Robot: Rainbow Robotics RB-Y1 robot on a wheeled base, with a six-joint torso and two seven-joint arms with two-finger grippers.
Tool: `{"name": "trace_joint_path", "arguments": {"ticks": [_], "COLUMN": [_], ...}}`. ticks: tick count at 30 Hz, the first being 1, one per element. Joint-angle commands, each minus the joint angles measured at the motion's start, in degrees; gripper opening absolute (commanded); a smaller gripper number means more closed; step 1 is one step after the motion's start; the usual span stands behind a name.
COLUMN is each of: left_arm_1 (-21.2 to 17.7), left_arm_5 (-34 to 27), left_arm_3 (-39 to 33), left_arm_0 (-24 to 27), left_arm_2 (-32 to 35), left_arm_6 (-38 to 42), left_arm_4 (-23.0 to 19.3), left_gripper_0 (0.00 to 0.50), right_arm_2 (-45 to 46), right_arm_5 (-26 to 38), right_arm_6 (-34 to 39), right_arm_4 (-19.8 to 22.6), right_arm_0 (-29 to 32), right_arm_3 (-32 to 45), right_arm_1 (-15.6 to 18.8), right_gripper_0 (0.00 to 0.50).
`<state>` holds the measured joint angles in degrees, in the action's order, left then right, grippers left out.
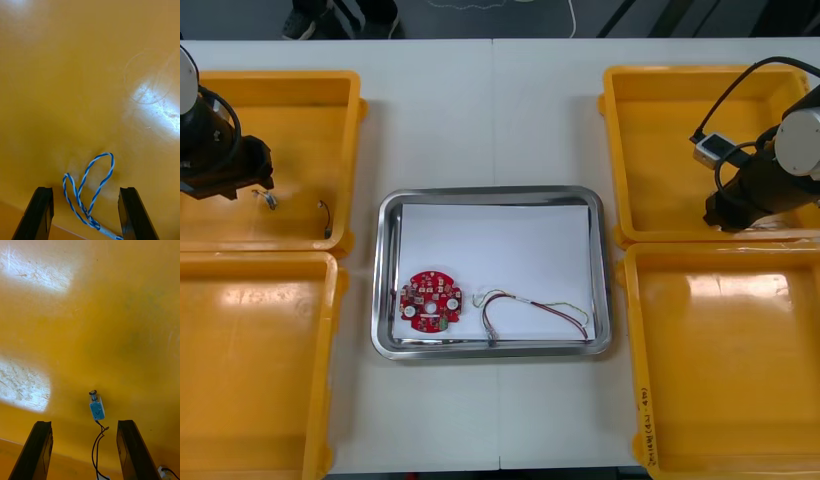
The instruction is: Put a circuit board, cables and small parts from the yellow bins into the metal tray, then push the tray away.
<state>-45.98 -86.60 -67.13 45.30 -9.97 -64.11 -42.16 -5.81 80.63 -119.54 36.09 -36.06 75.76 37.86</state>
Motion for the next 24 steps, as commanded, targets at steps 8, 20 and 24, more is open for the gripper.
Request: {"name": "trace_joint_path", "arguments": {"ticks": [8, 20, 24], "left_arm_1": [3.0, 4.2, 4.4], "left_arm_5": [3.7, 5.0, 5.7], "left_arm_3": [3.9, 6.7, 7.8], "left_arm_0": [3.5, 3.5, 3.5], "left_arm_2": [1.9, 1.9, 2.0], "left_arm_6": [7.4, 7.7, 7.2], "left_arm_4": [1.3, 1.2, 1.1], "left_gripper_0": [0.5, 0.5, 0.5], "right_arm_2": [-1.3, -1.2, -1.1], "right_arm_5": [-1.2, 1.3, 3.0], "right_arm_6": [2.2, 2.7, 2.7], "right_arm_4": [0.2, -0.3, -0.6], "right_arm_0": [-1.4, -3.4, -4.9], "right_arm_3": [-2.1, -2.1, -2.1], "right_arm_1": [-0.8, -0.8, -0.7], "right_gripper_0": [0.347, 0.0, 0.0]}}
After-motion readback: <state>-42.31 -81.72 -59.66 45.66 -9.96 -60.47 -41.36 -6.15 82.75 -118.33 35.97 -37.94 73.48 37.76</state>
